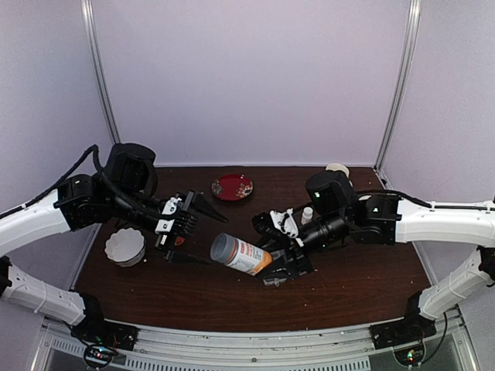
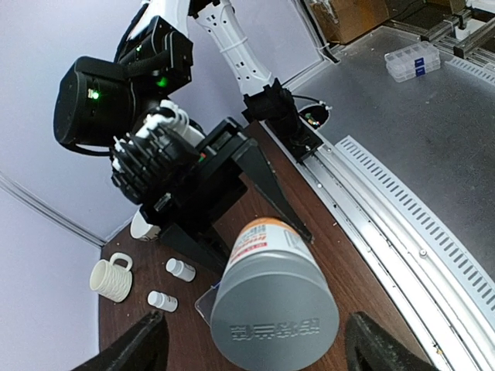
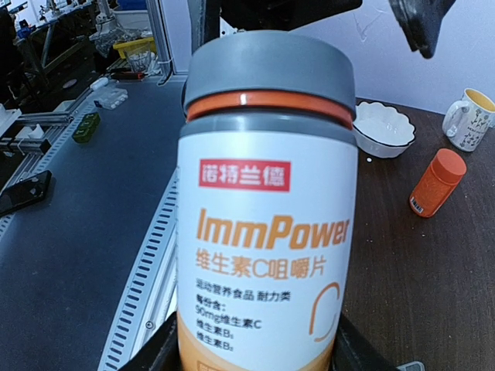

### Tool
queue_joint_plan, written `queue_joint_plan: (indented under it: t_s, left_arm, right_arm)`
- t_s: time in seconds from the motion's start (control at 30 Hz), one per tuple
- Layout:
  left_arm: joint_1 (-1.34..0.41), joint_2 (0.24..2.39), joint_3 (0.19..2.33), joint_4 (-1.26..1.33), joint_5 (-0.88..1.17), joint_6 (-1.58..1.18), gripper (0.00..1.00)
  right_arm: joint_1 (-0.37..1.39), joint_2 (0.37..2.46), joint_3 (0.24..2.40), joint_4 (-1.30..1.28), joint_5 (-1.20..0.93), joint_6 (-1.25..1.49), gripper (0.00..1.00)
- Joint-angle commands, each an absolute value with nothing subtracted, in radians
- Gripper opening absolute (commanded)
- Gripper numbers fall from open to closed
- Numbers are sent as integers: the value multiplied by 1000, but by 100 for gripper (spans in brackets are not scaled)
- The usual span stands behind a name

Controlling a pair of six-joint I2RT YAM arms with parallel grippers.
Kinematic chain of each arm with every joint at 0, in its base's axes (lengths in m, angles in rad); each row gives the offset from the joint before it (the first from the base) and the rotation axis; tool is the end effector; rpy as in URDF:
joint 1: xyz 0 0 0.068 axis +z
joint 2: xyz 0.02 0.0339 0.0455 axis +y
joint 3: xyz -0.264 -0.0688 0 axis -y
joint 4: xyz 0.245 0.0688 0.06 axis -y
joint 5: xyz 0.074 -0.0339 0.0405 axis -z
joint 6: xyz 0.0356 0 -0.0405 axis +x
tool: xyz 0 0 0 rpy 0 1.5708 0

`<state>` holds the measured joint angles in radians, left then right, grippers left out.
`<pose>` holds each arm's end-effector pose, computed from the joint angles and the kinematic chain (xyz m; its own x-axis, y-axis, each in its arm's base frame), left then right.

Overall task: Sort the pills into containers
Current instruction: Unscrew the lid of the pill bottle from the pill bottle.

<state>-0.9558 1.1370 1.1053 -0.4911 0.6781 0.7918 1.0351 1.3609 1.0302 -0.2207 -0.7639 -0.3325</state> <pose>0.1225 -0.2121 0.3545 0.4734 0.2904 -0.8316 0.8722 -0.2864 0.3965 0.1325 0.2715 0.2967 0.0481 -0.3808 -0.9234 -0.9585 -0.2775 0.0645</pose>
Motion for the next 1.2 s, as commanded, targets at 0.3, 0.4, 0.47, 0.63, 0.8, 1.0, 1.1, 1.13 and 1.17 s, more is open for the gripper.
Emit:
queue_joint_plan:
  t_s: [0.3, 0.4, 0.47, 0.63, 0.8, 1.0, 1.1, 1.13, 1.17]
  left_arm:
    - [-964, 1139, 1117, -500, 714, 857, 86]
    - [-966, 1142, 1115, -500, 697, 863, 84]
    - [-967, 1143, 1112, -500, 684, 872, 82]
    - [-971, 1145, 1108, -500, 656, 880, 81]
    - [-973, 1148, 1103, -500, 650, 885, 83]
    - [-975, 1150, 1104, -512, 634, 895, 80]
    - [-974, 1153, 1108, -514, 631, 898, 72]
    - [-975, 1155, 1110, -516, 630, 900, 69]
    - [-975, 1155, 1110, -519, 629, 902, 68]
  right_arm:
    - [1026, 1395, 1096, -205, -789, -322, 8]
    - [1026, 1404, 1102, -200, -788, -308, 7]
    - [1025, 1408, 1104, -196, -789, -300, 7]
    - [1023, 1414, 1107, -186, -790, -281, 6]
    - [1015, 1416, 1111, -173, -799, -258, 6]
    - [1009, 1422, 1116, -164, -808, -240, 6]
    - [1008, 1425, 1117, -164, -813, -237, 6]
    - [1007, 1425, 1117, -163, -815, -235, 5]
    - [1007, 1425, 1117, -161, -818, -234, 5]
